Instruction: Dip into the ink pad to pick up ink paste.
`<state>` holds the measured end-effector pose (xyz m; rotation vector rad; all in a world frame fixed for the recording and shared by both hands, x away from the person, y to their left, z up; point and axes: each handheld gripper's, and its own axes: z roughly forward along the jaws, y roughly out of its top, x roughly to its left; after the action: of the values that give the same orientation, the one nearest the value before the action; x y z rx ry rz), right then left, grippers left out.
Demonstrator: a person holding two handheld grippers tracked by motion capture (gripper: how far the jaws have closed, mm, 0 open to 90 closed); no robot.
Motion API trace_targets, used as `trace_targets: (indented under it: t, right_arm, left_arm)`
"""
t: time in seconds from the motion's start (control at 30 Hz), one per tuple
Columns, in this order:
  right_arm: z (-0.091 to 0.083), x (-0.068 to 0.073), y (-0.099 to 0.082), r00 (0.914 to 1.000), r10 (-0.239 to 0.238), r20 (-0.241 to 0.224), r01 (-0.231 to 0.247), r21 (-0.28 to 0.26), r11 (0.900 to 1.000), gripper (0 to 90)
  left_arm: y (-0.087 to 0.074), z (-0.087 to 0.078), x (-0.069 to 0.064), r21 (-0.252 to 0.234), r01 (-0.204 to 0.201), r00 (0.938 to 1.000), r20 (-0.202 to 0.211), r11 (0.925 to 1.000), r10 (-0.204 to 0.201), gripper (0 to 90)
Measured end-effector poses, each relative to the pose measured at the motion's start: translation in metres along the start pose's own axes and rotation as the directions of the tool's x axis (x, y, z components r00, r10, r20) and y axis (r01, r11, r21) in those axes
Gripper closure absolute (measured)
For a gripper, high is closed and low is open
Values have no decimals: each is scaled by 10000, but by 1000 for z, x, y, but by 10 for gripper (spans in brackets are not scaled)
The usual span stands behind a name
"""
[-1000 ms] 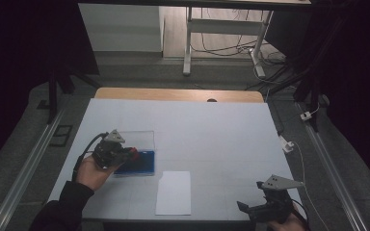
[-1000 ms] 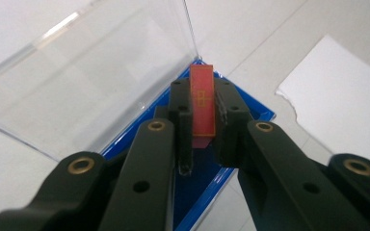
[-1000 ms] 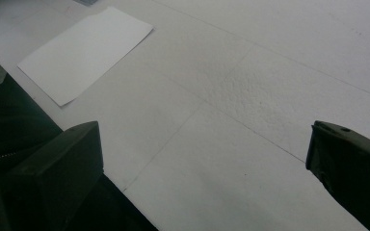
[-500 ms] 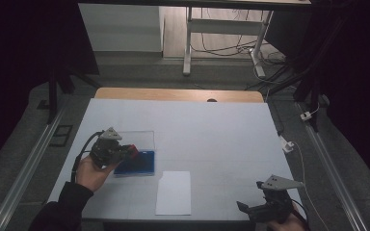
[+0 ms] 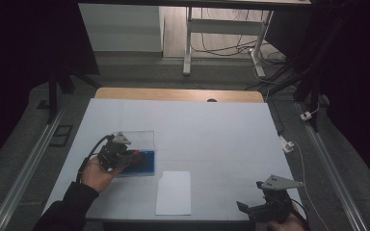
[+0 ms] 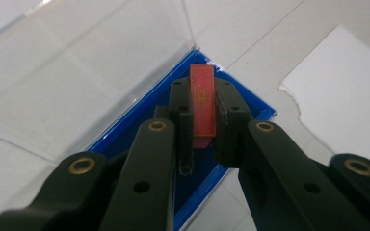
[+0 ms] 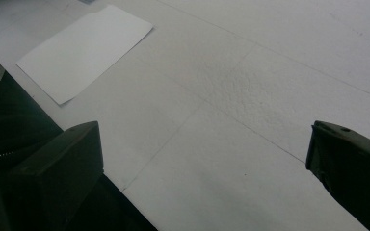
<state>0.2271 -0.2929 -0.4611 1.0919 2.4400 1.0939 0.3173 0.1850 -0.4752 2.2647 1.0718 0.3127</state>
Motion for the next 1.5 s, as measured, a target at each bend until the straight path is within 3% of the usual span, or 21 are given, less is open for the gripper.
trace_targets:
  t: [0.23,0.5,0.8,1.07,1.23,1.37,1.5]
  right_arm:
    - [0,0,0,10000,-3,0,3,7,10000,0]
    - [0,1,0,10000,-21,35,21,18,10000,0]
    - [0,1,0,10000,-90,20,90,84,9999,0]
    - [2,2,1,9999,-105,43,105,143,9998,0]
    - [2,1,1,9999,-123,37,122,190,9997,0]
    - [3,2,2,9999,-117,7,117,189,9998,0]
    - [3,1,2,9999,-131,-8,132,191,9997,0]
  left_arm:
    - [-5,8,6,338,238,9997,-18,9991,-238,800]
    - [-7,15,7,884,182,9994,-308,9959,-155,799]
    - [-9,17,11,804,463,9989,-113,9957,-455,804]
    - [-10,19,-1,785,-130,9974,-694,9968,184,807]
    - [-15,18,9,498,415,9991,-154,9979,-408,808]
    - [-17,18,18,390,980,9945,325,9944,-993,808]
    - [-16,18,13,413,822,9966,72,9958,-825,808]
